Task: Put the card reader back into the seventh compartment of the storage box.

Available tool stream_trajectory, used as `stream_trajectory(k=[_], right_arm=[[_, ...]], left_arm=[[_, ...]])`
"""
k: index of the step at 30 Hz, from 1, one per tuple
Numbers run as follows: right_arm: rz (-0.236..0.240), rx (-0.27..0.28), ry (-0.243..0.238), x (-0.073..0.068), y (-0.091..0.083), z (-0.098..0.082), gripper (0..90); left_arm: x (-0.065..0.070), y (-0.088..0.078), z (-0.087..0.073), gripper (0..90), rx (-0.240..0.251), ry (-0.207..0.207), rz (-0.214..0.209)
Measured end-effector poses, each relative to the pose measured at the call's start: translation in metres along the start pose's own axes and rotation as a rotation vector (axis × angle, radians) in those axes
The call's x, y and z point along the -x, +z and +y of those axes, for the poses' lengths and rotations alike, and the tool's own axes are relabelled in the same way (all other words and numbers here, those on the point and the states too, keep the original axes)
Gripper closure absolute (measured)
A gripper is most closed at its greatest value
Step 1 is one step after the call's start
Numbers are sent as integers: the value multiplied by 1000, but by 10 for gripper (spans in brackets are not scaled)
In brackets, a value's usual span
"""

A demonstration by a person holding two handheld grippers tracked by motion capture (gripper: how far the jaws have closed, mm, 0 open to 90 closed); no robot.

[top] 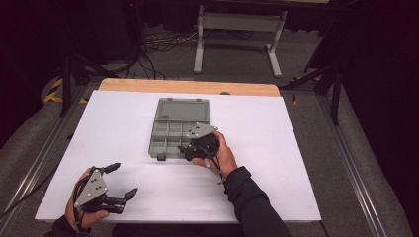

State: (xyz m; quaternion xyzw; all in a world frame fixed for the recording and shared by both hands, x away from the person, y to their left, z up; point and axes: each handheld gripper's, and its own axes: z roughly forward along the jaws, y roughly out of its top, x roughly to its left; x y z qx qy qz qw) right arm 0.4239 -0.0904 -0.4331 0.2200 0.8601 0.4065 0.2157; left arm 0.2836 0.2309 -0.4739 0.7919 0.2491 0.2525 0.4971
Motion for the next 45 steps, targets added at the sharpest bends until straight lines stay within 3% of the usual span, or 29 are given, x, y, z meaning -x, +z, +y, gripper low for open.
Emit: stream_trajectory(k=[26, 45], right_arm=[[-64, 67, 8, 5, -21, 4, 253], [-85, 93, 7, 3, -33, 3, 224]], left_arm=[[0, 1, 0, 61, -3, 1, 0], [0, 1, 0, 62, -4, 0, 0]])
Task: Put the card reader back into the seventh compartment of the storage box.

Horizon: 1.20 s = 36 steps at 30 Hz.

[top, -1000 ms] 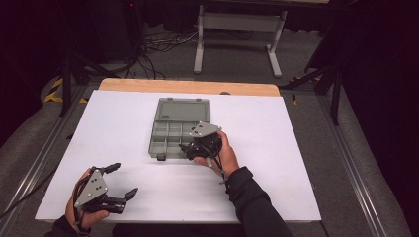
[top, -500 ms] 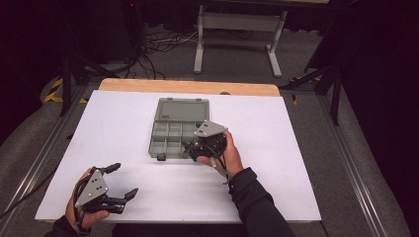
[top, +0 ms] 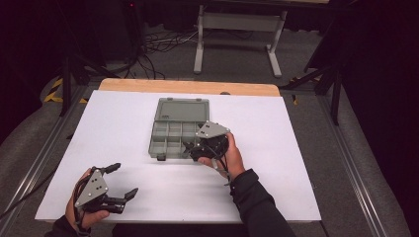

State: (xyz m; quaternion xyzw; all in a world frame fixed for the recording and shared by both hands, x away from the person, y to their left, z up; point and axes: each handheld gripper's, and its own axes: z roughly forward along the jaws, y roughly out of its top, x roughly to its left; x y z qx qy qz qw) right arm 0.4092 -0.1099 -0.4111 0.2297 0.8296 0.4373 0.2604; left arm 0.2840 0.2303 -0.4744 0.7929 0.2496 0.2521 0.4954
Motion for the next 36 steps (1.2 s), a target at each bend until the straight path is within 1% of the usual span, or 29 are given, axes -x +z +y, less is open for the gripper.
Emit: stream_trajectory(k=[2, 7, 13, 19, 21, 22, 23, 25, 33, 36], right_arm=[[-4, 2, -2, 0, -1, 0, 217], [-15, 13, -1, -1, -4, -1, 203], [-27, 31, 2, -3, -8, -4, 184], [-45, 48, -8, -6, -13, -6, 173], [-40, 56, -2, -6, -15, -7, 165], [-47, 58, -5, -6, -16, -7, 159], [-53, 61, -6, -6, -17, -7, 153], [-51, 67, 4, -7, -18, -8, 143], [-54, 78, 3, -7, -26, -8, 136], [-57, 80, -7, -9, -29, -9, 137]], left_arm=[[0, 0, 0, 62, 2, -3, -1], [0, 0, 0, 62, -4, 6, 1], [0, 0, 0, 63, 0, 1, -1], [0, 0, 0, 63, 0, 0, -1], [0, 0, 0, 63, 0, 0, 1], [0, 0, 0, 63, 2, -5, -1], [0, 0, 0, 63, 2, -1, 0], [0, 0, 0, 63, -1, 0, 1], [0, -1, 0, 63, 0, 2, 1], [0, -1, 0, 63, 0, 2, 2]])
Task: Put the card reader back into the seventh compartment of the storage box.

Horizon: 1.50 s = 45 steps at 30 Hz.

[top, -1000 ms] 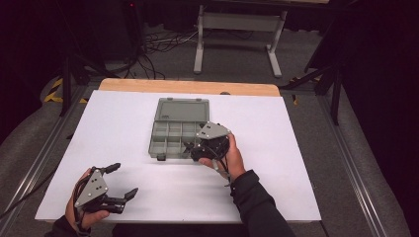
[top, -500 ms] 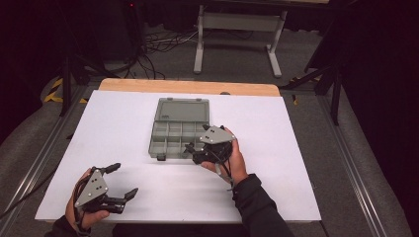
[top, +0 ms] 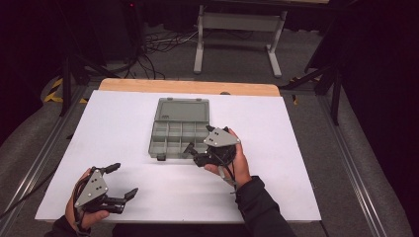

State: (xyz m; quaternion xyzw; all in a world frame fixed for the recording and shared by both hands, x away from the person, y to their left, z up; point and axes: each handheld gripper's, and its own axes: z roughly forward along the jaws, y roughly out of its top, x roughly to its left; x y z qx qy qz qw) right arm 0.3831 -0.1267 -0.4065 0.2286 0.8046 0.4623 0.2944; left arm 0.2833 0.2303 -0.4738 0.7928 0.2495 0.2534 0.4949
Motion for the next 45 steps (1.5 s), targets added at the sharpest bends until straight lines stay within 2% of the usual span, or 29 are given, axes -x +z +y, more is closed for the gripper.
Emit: stream_trajectory(k=[22, 45], right_arm=[[-28, 16, -39, 3, -32, -4, 138], [-36, 20, -65, 2, -48, -8, 137]], left_arm=[[0, -1, 1, 63, -2, 4, -2], [0, -1, 1, 63, -2, 6, 0]])
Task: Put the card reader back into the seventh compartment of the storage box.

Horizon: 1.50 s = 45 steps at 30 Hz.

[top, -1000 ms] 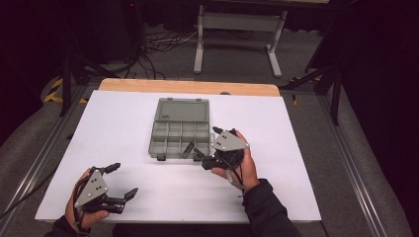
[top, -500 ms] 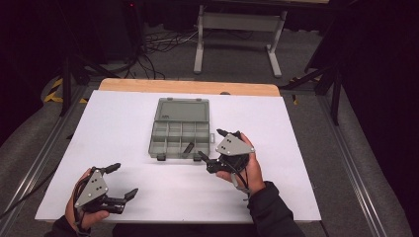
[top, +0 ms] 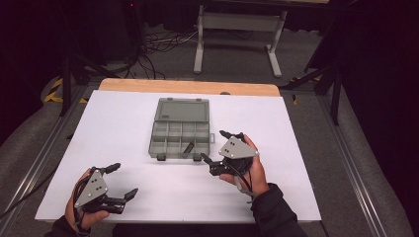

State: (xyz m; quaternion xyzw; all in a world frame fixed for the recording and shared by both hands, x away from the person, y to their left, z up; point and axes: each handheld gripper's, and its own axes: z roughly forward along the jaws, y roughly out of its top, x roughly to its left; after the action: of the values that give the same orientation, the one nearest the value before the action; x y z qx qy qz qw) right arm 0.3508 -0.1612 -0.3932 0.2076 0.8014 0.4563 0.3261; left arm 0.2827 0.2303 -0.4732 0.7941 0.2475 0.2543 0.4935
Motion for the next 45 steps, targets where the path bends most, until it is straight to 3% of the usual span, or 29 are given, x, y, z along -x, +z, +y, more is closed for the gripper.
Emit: stream_trajectory(k=[17, 29, 45], right_arm=[[10, -20, -40, -5, -9, -5, 140], [16, -15, -28, -6, -16, -10, 134], [17, -45, -59, -13, -28, -22, 131]], left_arm=[[0, 0, 0, 62, -3, 1, 1], [0, 0, 0, 63, -7, 5, 2], [1, 1, 0, 63, -10, 7, 0]])
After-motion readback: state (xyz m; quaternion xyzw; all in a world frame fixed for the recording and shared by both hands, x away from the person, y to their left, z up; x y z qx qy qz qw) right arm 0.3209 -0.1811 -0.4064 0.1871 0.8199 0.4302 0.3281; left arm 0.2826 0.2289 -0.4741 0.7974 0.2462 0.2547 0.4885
